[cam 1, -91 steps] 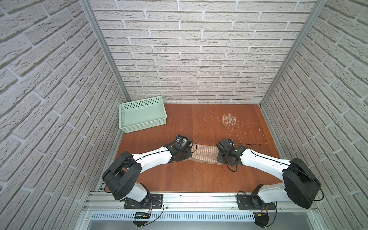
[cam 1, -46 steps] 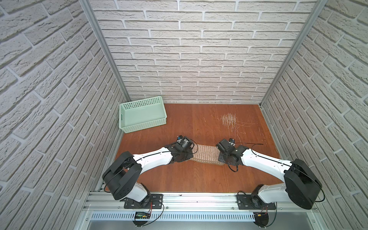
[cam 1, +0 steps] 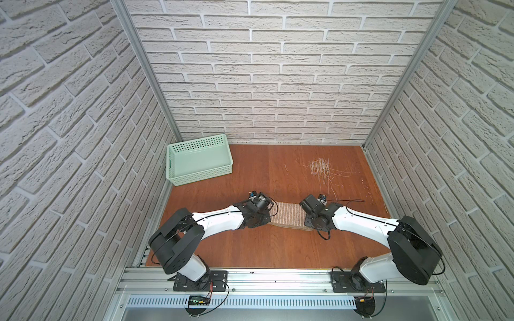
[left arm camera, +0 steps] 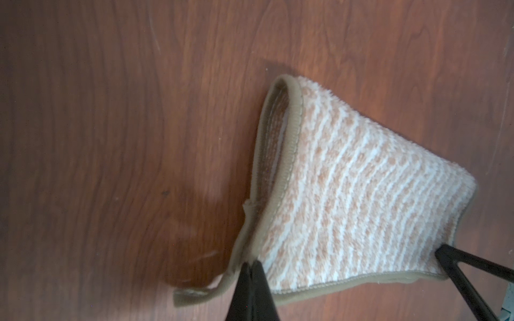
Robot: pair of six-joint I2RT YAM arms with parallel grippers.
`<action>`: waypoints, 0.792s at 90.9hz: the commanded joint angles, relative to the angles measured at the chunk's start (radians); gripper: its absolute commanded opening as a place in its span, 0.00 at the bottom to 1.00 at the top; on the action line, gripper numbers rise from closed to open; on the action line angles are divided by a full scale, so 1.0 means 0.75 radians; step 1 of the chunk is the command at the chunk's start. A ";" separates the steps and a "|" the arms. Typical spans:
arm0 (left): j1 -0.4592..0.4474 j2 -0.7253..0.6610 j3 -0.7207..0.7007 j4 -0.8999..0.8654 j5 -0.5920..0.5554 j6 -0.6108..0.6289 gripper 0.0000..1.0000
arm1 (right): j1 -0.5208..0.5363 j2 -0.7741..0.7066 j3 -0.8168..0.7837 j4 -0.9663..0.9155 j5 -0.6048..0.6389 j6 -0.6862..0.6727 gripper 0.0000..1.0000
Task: Fold the square dishcloth
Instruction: Smooth out the cleaning item at the center of the board.
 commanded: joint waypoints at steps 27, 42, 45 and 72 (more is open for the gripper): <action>-0.006 0.050 0.014 -0.056 -0.076 -0.015 0.11 | 0.008 0.037 -0.033 -0.034 0.048 0.014 0.18; -0.006 -0.003 0.009 -0.080 -0.087 -0.018 0.31 | 0.008 -0.006 -0.033 -0.061 0.067 -0.010 0.25; -0.007 -0.017 0.009 -0.086 -0.093 -0.021 0.34 | 0.007 -0.020 -0.032 -0.068 0.073 -0.013 0.25; -0.006 -0.107 0.007 -0.107 -0.161 -0.056 0.37 | 0.007 -0.163 -0.024 -0.154 0.134 -0.017 0.34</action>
